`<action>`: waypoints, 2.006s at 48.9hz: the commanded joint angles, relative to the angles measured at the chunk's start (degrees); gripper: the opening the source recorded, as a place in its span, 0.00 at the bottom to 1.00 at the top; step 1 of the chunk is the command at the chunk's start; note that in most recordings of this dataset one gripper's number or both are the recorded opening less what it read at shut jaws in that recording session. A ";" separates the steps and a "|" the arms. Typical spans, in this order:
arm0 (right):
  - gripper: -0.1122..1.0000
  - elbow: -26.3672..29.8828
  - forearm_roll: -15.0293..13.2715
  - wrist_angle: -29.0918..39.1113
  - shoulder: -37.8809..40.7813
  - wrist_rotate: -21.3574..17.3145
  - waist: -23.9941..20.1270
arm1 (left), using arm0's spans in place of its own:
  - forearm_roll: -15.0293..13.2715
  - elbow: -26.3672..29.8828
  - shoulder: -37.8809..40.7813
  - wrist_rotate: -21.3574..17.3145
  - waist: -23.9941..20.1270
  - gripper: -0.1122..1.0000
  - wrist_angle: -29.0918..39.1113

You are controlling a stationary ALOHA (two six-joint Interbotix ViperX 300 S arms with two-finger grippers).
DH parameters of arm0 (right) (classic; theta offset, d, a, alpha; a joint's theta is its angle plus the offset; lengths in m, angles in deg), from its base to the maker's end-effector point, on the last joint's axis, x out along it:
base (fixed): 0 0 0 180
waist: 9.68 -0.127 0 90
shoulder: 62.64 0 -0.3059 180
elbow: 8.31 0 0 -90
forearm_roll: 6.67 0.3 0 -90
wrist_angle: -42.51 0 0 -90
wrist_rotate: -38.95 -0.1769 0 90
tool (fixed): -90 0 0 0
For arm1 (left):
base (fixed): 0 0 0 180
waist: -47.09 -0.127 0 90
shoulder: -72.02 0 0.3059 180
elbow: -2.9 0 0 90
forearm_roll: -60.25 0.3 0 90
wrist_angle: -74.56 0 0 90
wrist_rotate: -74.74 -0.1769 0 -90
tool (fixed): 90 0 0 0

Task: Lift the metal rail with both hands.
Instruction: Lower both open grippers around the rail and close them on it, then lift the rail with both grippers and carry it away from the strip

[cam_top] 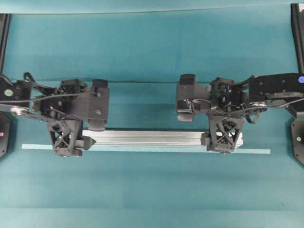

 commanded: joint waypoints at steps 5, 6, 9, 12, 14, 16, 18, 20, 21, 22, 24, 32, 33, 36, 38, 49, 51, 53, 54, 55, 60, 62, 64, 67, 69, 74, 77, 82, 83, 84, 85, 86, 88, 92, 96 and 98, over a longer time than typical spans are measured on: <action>0.96 -1.05 -0.09 -2.90 2.11 -0.35 -0.70 | 0.18 -1.49 2.46 0.18 -0.18 0.96 -4.04; 0.96 -1.23 -0.09 -3.16 2.37 -0.35 -0.79 | 0.18 -1.67 2.72 0.26 -0.18 0.96 -4.48; 0.96 -1.58 0.00 -4.13 2.90 -0.35 -0.97 | 0.18 -2.02 3.52 0.26 -0.18 0.96 -5.54; 0.96 -1.76 0.00 -4.92 3.43 -0.35 -1.23 | 0.18 -2.29 4.22 0.26 -0.18 0.96 -6.33; 0.96 -1.85 0.00 -5.54 3.78 -0.35 -1.41 | 0.18 -2.55 4.66 0.26 -0.18 0.96 -6.94; 0.96 -1.93 0.09 -5.89 4.13 -0.35 -1.58 | 0.18 -2.90 5.10 0.26 -0.18 0.96 -7.73; 0.96 -2.02 0.09 -6.24 4.39 -0.35 -1.67 | 0.18 -3.08 5.45 0.35 -0.26 0.96 -8.44; 0.96 -2.11 0.09 -6.59 4.66 -0.35 -1.67 | 0.18 -3.25 5.71 0.35 -0.18 0.96 -8.96; 0.96 -2.20 0.18 -6.86 4.75 -0.35 -1.76 | 0.18 -3.25 5.80 0.35 -0.26 0.96 -9.23; 0.96 -2.37 0.18 -7.03 5.01 -0.35 -1.85 | 0.18 -3.25 5.98 0.35 -0.26 0.96 -9.40; 0.96 -2.64 0.35 -7.38 5.19 -0.35 -1.93 | 0.18 -3.25 6.15 0.35 -0.18 0.96 -9.84; 0.96 -3.25 0.79 -8.79 5.89 -0.35 -2.55 | 0.18 -3.52 7.03 0.35 -0.18 0.96 -10.72; 0.96 -3.34 0.79 -8.88 5.98 -0.35 -2.64 | 0.18 -3.52 7.21 0.35 -0.26 0.96 -10.90; 0.96 -3.52 0.79 -9.32 6.24 -0.35 -2.72 | 0.18 -3.69 7.65 0.44 -0.18 0.96 -11.51; 0.96 -3.78 0.79 -9.58 6.50 -0.35 -2.72 | 0.18 -3.78 7.91 0.44 -0.18 0.96 -11.87; 0.96 -5.89 0.79 -12.92 8.00 -0.35 -2.72 | 0.18 -5.54 10.02 0.53 -0.26 0.96 -16.35; 0.96 -6.42 0.70 -13.80 8.26 -0.35 -2.72 | 0.18 -5.71 10.55 0.62 -0.26 0.96 -16.88; 0.96 -6.68 0.70 -14.68 8.53 -0.44 -2.72 | 0.18 -5.89 11.07 0.88 -0.35 0.96 -17.31; 0.96 -6.86 0.70 -15.03 8.70 -0.35 -2.72 | 0.18 -5.89 11.25 0.88 -0.26 0.96 -17.49; 0.96 -6.94 0.70 -15.29 8.88 -0.35 -2.72 | 0.18 -5.89 11.78 0.97 -0.35 0.96 -17.67; 0.96 -7.29 0.70 -16.35 9.84 -0.35 -2.72 | 0.18 -5.89 12.92 0.97 -0.26 0.96 -18.28; 0.96 -7.29 0.70 -16.61 10.20 -0.26 -2.72 | 0.18 -5.98 13.36 1.05 -0.35 0.96 -18.63; 0.96 -7.21 0.70 -16.88 10.55 -0.26 -2.72 | 0.18 -5.98 13.89 1.05 -0.26 0.96 -19.07; 0.96 -7.21 0.70 -17.40 10.81 -0.35 -2.72 | 0.18 -6.15 14.50 1.14 -0.35 0.96 -19.60; 0.96 -7.29 0.70 -17.75 10.90 -0.35 -2.72 | 0.18 -6.24 14.85 1.14 -0.26 0.96 -19.95; 0.96 -7.21 0.70 -18.11 10.90 -0.35 -2.72 | 0.18 -6.24 15.21 1.85 -0.26 0.96 -20.13; 0.96 -7.29 0.79 -18.02 10.90 -0.35 -2.72 | 0.18 -6.24 15.29 2.29 -0.26 0.96 -20.13; 0.96 -7.12 0.79 -17.67 10.90 -0.44 -2.72 | 0.09 -6.24 15.29 2.90 -0.35 0.95 -20.13; 0.96 -7.03 0.79 -17.58 10.99 -0.44 -2.72 | 0.18 -6.15 15.29 3.08 -0.26 0.95 -20.04; 0.95 -7.03 0.79 -17.49 10.99 -0.44 -2.81 | 0.18 -6.06 15.29 3.34 -0.26 0.94 -19.95; 0.95 -6.94 0.79 -17.31 10.99 -0.35 -2.99 | 0.18 -6.06 15.29 3.52 -0.26 0.93 -19.86; 0.93 -7.03 0.79 -17.05 11.07 -0.35 -3.16 | 0.18 -5.98 15.29 3.78 -0.18 0.92 -19.78; 0.89 -6.77 0.79 -16.61 11.16 -0.35 -3.34 | 0.18 -5.98 15.21 4.31 -0.18 0.88 -19.78; 0.72 -6.42 0.79 -15.91 11.25 -0.26 -3.60 | 0.18 -6.15 15.03 4.83 -0.18 0.68 -20.04; 0.52 -5.98 0.79 -15.47 11.34 -0.18 -3.60 | 0.09 -6.06 15.03 4.92 -0.26 0.48 -20.21; 0.45 -5.98 0.79 -15.64 11.43 -0.09 -3.52 | 0.18 -6.06 15.03 4.92 -0.26 0.43 -20.30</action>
